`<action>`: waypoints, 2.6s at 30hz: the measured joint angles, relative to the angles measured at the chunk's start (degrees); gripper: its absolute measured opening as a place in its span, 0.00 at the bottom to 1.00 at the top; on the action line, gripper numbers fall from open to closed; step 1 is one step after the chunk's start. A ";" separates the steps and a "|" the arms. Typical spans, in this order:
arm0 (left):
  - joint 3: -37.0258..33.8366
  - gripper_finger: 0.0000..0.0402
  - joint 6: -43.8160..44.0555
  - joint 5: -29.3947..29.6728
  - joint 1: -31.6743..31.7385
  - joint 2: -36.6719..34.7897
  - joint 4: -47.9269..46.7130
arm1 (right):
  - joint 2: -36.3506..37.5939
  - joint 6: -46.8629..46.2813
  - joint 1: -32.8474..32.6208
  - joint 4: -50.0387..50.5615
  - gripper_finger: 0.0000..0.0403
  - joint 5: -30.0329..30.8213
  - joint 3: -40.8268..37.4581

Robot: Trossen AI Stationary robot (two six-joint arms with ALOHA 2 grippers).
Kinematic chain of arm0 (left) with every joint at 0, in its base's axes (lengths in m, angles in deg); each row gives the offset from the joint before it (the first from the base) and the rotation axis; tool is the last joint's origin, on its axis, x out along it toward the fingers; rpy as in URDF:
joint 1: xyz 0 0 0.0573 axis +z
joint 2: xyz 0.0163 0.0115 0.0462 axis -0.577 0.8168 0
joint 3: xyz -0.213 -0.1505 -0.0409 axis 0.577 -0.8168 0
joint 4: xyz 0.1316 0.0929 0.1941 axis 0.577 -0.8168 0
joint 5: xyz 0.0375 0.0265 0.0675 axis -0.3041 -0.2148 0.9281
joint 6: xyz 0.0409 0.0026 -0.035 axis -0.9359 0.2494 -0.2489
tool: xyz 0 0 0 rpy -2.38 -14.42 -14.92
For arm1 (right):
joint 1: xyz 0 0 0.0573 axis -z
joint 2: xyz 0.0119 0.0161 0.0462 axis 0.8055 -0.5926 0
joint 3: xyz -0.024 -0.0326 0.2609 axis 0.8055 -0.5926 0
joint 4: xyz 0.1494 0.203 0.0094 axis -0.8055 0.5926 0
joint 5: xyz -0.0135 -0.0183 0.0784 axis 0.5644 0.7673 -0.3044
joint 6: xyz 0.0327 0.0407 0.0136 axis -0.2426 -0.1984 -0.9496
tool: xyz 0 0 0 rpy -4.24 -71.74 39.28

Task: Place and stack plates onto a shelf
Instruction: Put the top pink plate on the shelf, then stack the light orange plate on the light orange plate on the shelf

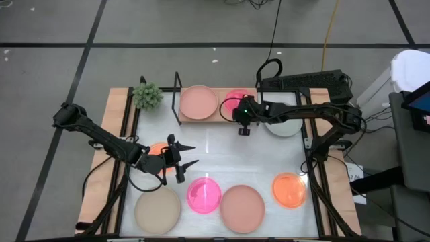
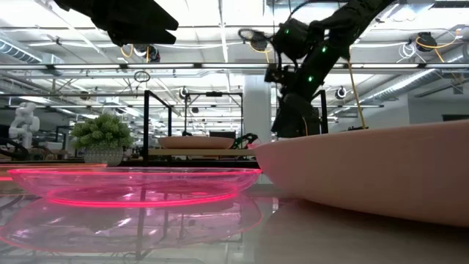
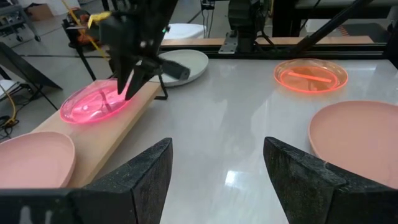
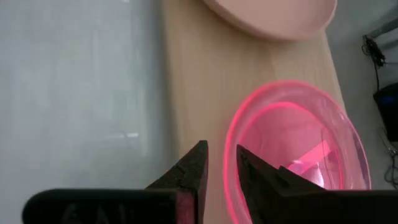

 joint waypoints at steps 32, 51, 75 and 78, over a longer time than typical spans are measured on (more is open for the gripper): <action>0.00 0.64 2.48 -9.72 -5.04 0.02 -5.22 | 15.68 -37.71 -38.78 14.95 0.18 6.16 0.00; 0.00 0.64 3.99 -9.72 -9.38 0.02 -5.22 | 13.78 -52.97 -55.85 14.95 0.17 7.65 0.00; 0.00 0.64 3.97 -9.63 -9.40 0.02 -5.66 | 1.45 -64.97 -67.28 7.74 0.32 -4.61 0.00; 0.00 0.64 4.00 -9.55 -9.35 0.02 -5.66 | 0.41 -62.16 -67.74 6.89 0.34 -7.46 0.00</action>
